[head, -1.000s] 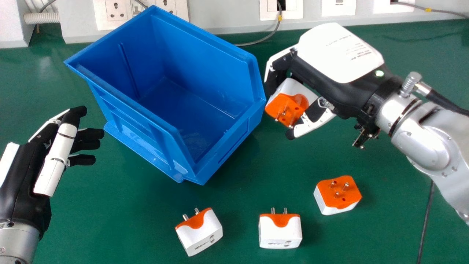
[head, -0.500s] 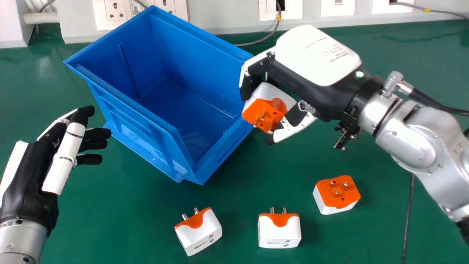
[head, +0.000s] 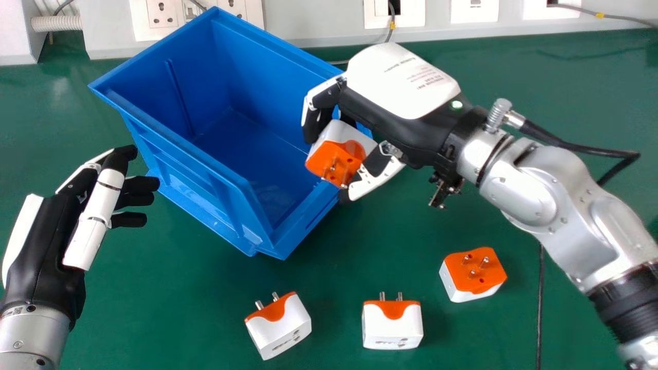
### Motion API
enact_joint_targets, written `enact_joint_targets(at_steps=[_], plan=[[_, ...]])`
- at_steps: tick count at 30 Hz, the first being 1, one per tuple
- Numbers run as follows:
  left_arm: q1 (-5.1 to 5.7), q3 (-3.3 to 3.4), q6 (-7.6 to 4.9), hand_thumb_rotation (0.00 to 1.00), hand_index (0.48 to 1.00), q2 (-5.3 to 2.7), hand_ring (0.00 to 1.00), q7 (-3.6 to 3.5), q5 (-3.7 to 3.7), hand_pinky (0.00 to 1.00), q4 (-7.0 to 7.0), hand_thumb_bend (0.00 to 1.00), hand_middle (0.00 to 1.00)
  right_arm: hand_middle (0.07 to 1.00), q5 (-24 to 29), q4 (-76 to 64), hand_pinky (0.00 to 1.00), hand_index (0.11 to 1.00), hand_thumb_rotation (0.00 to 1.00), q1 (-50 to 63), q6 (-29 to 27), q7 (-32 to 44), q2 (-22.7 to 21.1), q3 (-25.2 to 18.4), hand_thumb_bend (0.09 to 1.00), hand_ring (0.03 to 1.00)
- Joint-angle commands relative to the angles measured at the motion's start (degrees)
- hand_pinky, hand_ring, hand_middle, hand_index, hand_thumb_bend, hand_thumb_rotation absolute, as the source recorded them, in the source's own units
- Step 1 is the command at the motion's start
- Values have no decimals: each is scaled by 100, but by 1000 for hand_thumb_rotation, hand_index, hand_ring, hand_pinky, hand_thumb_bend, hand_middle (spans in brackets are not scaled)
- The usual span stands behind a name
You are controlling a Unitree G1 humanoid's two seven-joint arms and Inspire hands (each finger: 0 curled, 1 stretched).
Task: Pick all objects and put in blue box
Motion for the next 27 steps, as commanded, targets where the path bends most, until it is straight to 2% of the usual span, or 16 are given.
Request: enact_joint_targets(at_steps=[1,3,12,21,24,27], plan=[[24,17,-87,908,822,38,711,9,34,653,-183,470,696,523,-25,53,335,511,0,-325,-32,-187,90,5,492,428],[28,23,-95,908,822,39,712,6,28,654,-171,468,697,525,-45,210,335,507,0,-435,-43,-244,173,48,492,429],[81,-11,-34,907,824,-9,714,59,47,654,-317,467,700,533,-42,788,332,500,0,-851,243,-42,476,157,492,432],[173,-56,-17,898,824,-71,718,103,92,655,-438,470,705,534,-651,1917,335,493,0,-1555,76,-1078,799,624,491,432],[193,-73,6,897,824,-91,719,115,103,655,-494,471,706,532,-719,2249,337,491,0,-1779,132,-1194,945,742,492,432],[219,-117,37,895,825,-132,719,142,154,655,-576,473,707,527,-713,2591,338,480,0,-1978,178,-1249,1103,803,493,431]])
